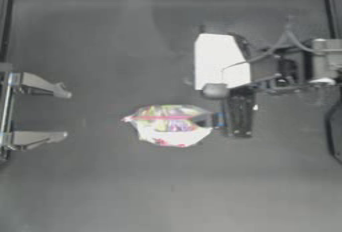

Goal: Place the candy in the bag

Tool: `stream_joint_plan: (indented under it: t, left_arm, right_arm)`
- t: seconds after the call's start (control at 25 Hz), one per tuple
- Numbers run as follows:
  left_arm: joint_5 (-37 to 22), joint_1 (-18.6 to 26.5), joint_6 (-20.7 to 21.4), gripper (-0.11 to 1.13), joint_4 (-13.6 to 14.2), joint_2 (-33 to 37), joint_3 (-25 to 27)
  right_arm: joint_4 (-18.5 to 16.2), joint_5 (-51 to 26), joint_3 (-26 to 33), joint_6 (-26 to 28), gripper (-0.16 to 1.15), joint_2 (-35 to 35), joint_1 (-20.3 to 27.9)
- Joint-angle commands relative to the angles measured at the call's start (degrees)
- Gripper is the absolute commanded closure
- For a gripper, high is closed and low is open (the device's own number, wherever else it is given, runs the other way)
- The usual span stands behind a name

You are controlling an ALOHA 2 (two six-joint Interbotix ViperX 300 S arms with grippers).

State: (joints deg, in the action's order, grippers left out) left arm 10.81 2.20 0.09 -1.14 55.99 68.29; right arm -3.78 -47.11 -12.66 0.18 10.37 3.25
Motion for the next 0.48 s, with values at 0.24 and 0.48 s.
stream_joint_plan:
  t: [0.24,0.48]
  left_arm:
    - [0.2,0.6,-0.1,0.02,-0.2,-1.1,-0.1]
    - [0.2,0.6,-0.1,0.02,-0.3,-0.9,0.6]
  right_arm:
    - [-1.1,-3.8,10.7,-1.1,0.00,-9.6,-1.7]
    - [-0.6,-4.7,14.9,-2.3,0.01,-14.2,-2.0]
